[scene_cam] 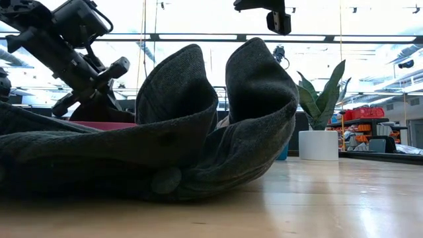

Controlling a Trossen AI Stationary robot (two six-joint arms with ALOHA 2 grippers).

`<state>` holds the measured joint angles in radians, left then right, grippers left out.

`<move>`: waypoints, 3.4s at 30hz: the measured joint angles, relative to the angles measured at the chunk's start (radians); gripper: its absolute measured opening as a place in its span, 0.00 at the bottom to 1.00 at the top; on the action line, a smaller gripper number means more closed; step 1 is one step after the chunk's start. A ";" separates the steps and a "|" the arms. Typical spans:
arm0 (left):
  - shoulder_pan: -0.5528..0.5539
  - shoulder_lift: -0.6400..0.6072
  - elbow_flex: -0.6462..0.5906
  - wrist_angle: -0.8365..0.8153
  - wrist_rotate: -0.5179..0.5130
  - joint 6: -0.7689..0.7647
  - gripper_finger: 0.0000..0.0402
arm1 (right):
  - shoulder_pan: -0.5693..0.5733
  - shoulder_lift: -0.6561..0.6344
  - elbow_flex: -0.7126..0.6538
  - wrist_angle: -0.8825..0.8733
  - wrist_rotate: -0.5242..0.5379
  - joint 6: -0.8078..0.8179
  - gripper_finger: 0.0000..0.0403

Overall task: Pick & Place hat
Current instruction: Put the top black cap into the red bin

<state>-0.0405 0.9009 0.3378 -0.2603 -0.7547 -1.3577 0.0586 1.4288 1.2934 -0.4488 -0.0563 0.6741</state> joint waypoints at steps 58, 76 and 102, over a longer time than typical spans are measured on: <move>-0.042 -0.006 0.168 -0.210 0.314 -0.234 0.74 | -0.010 0.000 0.000 -0.012 -0.086 0.100 0.75; -0.057 -0.006 0.297 -0.503 0.551 -0.273 0.72 | -0.017 0.000 0.000 -0.044 -0.093 0.081 0.73; -0.405 0.123 0.604 -0.233 0.469 0.561 0.65 | 0.012 0.000 0.000 -0.348 -0.028 0.097 0.73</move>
<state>-0.4452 1.0234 0.9421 -0.4936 -0.2854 -0.7969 0.0708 1.4292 1.2934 -0.7968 -0.0846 0.7707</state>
